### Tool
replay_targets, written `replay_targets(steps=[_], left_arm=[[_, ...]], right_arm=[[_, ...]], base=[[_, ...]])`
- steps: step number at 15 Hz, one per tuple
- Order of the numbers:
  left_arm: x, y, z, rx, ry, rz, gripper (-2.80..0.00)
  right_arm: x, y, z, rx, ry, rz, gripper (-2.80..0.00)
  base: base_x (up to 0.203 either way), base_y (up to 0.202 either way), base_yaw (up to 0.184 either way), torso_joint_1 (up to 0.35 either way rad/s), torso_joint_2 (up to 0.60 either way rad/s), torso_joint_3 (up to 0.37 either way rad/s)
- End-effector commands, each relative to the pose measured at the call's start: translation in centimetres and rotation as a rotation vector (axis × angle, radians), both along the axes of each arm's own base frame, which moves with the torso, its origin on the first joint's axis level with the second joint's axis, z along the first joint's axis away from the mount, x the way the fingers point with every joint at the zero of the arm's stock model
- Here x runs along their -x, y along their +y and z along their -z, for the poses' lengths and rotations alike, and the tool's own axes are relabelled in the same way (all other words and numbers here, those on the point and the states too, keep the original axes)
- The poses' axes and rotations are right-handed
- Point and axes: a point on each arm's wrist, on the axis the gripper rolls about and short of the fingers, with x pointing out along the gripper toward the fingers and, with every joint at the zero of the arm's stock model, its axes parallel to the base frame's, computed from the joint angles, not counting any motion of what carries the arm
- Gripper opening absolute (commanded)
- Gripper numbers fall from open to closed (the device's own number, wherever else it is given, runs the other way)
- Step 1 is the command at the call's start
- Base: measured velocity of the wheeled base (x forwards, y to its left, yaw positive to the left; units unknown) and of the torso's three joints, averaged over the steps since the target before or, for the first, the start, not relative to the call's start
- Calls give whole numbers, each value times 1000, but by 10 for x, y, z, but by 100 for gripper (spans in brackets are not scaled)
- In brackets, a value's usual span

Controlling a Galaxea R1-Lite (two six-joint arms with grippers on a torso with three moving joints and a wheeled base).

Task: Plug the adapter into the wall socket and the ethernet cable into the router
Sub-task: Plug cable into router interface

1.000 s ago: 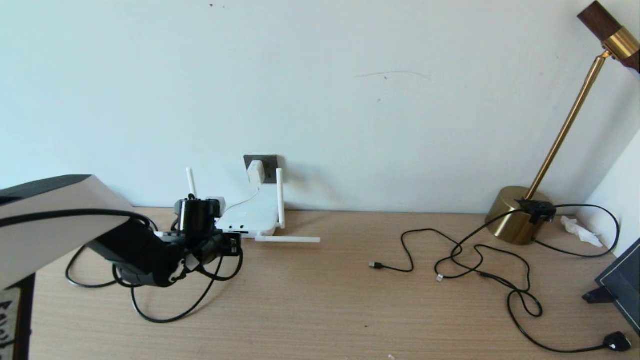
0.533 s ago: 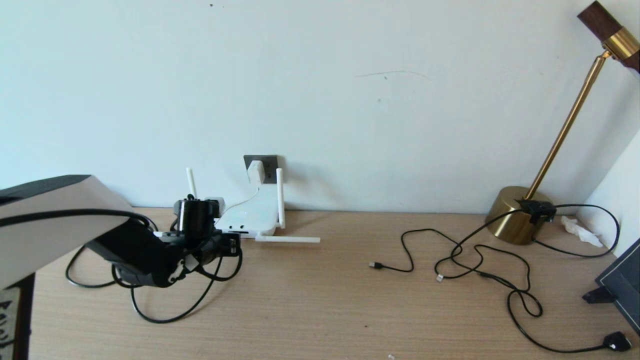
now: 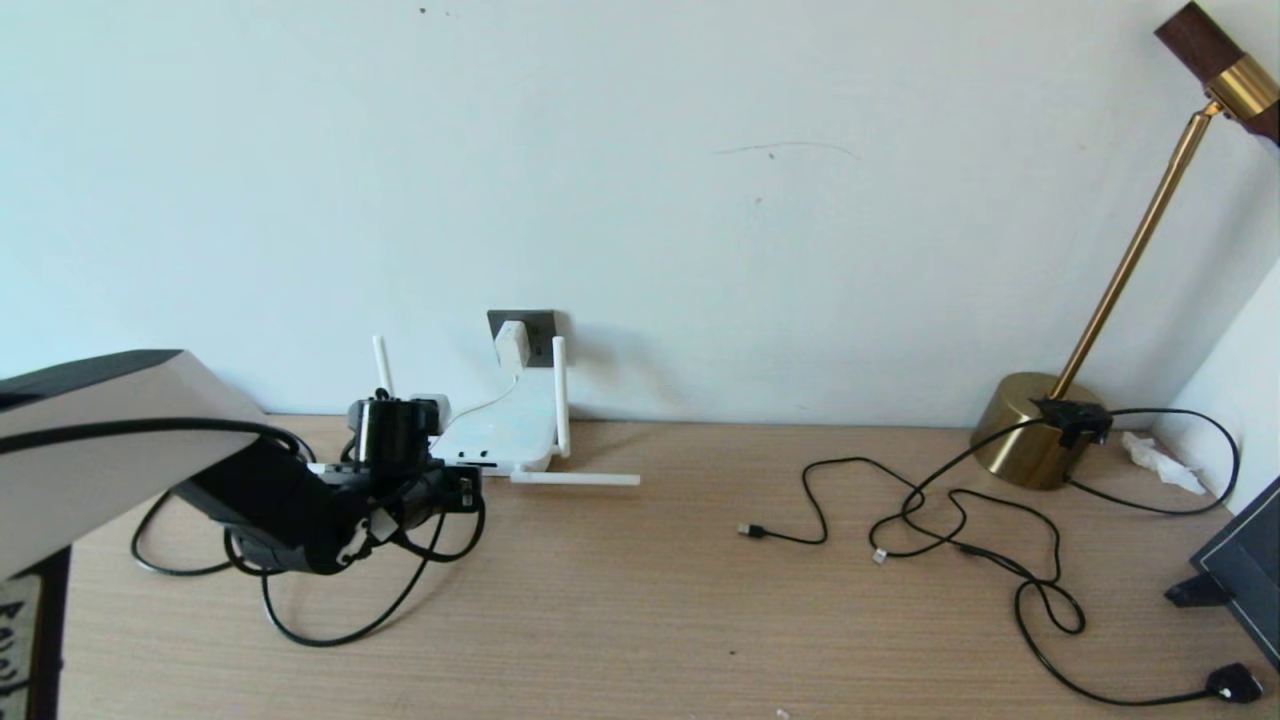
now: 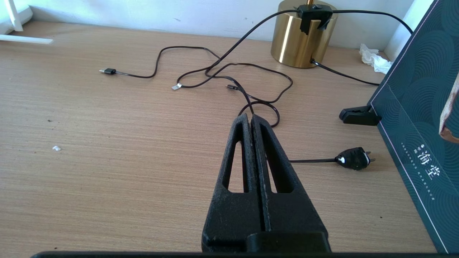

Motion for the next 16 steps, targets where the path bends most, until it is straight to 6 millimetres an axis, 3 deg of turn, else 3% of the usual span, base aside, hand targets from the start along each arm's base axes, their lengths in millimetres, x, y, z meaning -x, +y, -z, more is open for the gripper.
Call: replay_targets(steps=[1, 16], left_arm=[[-1, 0, 1, 0, -2, -2, -280], [-3, -2, -1, 0, -10, 2, -280]], right_arm=[[0, 0, 0, 1, 0, -1, -280], [0, 0, 0, 1, 0, -1, -280]], base=[[0, 0, 0, 0, 0, 0], [0, 0, 0, 0, 0, 0]])
